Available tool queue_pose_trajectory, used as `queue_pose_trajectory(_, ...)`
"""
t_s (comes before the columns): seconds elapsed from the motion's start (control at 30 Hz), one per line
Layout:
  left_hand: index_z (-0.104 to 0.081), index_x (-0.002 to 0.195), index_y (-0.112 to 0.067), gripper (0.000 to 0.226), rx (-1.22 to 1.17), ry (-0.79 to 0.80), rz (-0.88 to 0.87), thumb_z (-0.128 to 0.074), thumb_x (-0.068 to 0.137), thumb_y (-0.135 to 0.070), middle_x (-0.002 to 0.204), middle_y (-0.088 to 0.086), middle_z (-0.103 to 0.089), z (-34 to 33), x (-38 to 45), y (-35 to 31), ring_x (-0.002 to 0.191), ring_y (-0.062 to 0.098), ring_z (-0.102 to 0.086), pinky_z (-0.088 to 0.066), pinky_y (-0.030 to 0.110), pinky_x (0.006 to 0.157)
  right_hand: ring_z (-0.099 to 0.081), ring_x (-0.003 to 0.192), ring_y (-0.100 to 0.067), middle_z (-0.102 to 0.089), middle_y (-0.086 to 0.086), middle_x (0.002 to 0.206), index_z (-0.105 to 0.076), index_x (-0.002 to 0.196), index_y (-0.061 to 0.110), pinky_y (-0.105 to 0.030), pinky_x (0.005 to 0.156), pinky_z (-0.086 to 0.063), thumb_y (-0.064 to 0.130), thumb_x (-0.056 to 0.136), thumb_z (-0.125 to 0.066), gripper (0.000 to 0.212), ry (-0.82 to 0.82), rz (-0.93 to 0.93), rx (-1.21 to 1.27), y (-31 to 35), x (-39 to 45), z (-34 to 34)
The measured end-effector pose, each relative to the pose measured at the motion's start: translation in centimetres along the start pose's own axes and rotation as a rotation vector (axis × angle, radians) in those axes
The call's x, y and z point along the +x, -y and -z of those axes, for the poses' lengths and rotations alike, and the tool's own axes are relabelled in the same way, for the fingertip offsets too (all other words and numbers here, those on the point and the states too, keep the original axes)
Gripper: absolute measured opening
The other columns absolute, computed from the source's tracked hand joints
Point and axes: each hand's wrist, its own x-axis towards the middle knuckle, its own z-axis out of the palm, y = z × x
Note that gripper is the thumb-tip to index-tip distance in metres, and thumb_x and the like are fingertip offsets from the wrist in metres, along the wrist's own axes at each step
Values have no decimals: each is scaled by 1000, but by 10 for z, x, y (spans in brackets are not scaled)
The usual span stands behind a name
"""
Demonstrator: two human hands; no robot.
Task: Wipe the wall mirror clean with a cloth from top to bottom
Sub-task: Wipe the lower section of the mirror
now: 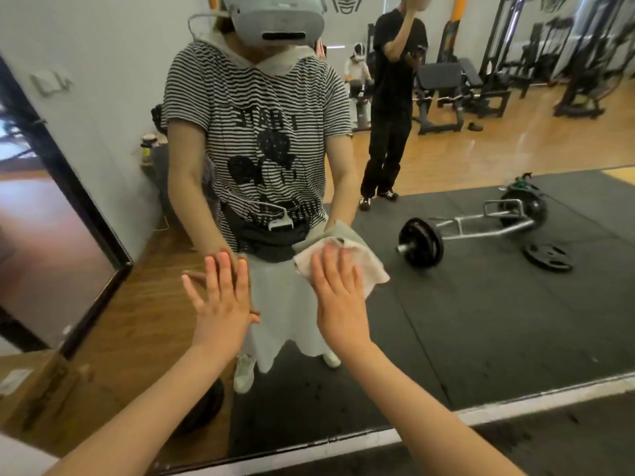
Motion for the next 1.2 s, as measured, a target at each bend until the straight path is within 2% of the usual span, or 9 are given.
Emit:
queue_pose_trajectory(0.13, 10, 153, -5, 164, -21, -10, 2, -96, 33, -39, 158, 21, 19, 3, 0, 1, 147, 36, 16, 15, 55, 112, -17, 145, -21, -23, 2, 154, -17, 153, 26, -49, 112, -15, 19, 86, -45, 73, 36, 180, -228, -47, 5, 21)
queue_pose_trajectory(0.23, 8, 153, -5, 162, -21, -16, -1, -96, 34, -39, 158, 21, 19, 2, 0, 1, 147, 36, 16, 13, 56, 111, -30, 136, -26, -30, -2, 150, -32, 145, 19, -55, 107, -17, 35, 91, -43, 58, -74, 73, -349, -90, 14, 45)
queue_pose_trajectory(0.5, -6, 147, 1, 149, 27, 0, 2, -96, 34, -39, 157, 24, 21, 1, -1, -2, 145, 38, 18, 16, 60, 110, -11, 140, -40, -16, -22, 153, -11, 151, 7, -45, 115, 0, 24, 97, -34, 61, -163, -214, -80, -49, 17, 17)
queue_pose_trajectory(0.67, 14, 151, -3, 161, 49, 21, 16, -93, 39, -47, 156, 23, 23, 3, -1, -2, 145, 38, 22, 21, 59, 111, 13, 148, -27, -20, -8, 153, -12, 153, 18, -48, 116, 4, 15, 84, -37, 74, 14, 170, -151, 5, -4, -17)
queue_pose_trajectory(0.77, 16, 152, -6, 164, 24, -20, -1, -94, 37, -47, 157, 20, 24, 3, -1, 0, 146, 35, 20, 18, 57, 111, 3, 149, -22, -23, 1, 153, -12, 155, 24, -42, 118, 2, 15, 85, -40, 75, 36, 239, -202, -4, -4, -18)
queue_pose_trajectory(0.87, 14, 152, -6, 164, 12, -21, 5, -94, 36, -47, 157, 20, 23, 2, 0, 1, 146, 35, 19, 15, 57, 112, -25, 138, -31, -33, -6, 148, -33, 143, 17, -44, 110, -19, 24, 90, -45, 55, -46, 71, -178, -33, 1, 0)
queue_pose_trajectory(0.93, 15, 152, -5, 162, 28, 0, 11, -93, 38, -48, 157, 21, 25, 1, 0, 0, 146, 36, 20, 18, 57, 112, -27, 133, -36, -42, -19, 145, -33, 141, 10, -46, 105, -22, 30, 93, -41, 53, -125, -112, -145, -55, 4, 14)
queue_pose_trajectory(1.07, 17, 151, -3, 162, 35, 0, 10, -93, 39, -48, 155, 23, 26, 0, -2, -1, 145, 37, 22, 21, 58, 111, -20, 139, -37, -32, -23, 151, -20, 149, 6, -46, 113, -12, 34, 98, -35, 60, -175, -381, -75, -71, 2, 22)
queue_pose_trajectory(1.2, 17, 151, -2, 164, 11, -27, -11, -94, 37, -45, 155, 23, 26, 0, -1, -2, 144, 38, 22, 18, 59, 110, -2, 147, -37, -1, -15, 158, -2, 150, 10, -27, 118, 9, 13, 97, -31, 61, -290, -622, 251, -23, 20, 13)
